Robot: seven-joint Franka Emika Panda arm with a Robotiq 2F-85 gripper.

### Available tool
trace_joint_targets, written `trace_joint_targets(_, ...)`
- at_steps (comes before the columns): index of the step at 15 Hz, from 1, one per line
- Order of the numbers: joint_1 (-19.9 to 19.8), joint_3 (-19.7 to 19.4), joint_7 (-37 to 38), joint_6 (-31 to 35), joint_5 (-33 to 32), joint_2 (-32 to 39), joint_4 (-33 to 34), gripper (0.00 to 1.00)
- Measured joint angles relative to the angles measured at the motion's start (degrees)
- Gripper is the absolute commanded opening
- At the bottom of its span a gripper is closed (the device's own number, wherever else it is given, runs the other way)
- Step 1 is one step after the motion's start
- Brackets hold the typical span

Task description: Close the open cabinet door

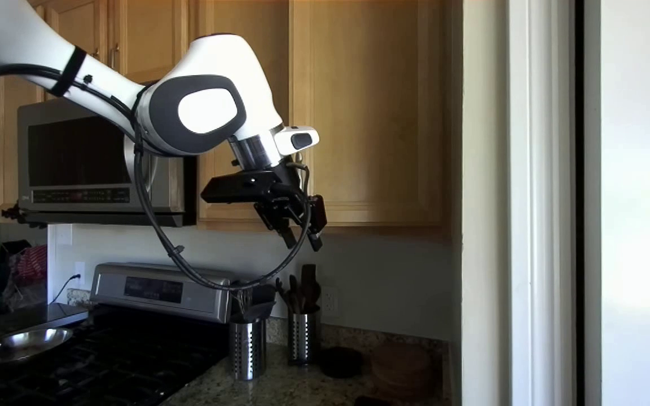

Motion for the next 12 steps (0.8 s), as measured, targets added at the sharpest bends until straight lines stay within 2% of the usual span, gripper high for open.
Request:
trace_joint_targets(3,-0.1,-1.1,0.0,-0.1,2.5,2.9,3.6,0.13)
trace_joint_targets(5,0.2,-1.4,-0.1,-1.1,5.7,4.0,6.2,0.05)
trace_joint_targets(8,1.4,-1.5,-0.2,-2.9,10.7,4.6,9.4,0.02)
trace_joint_targets(12,3.2,-1.5,-0.7,-2.5,17.3,4.8,12.0,0.07)
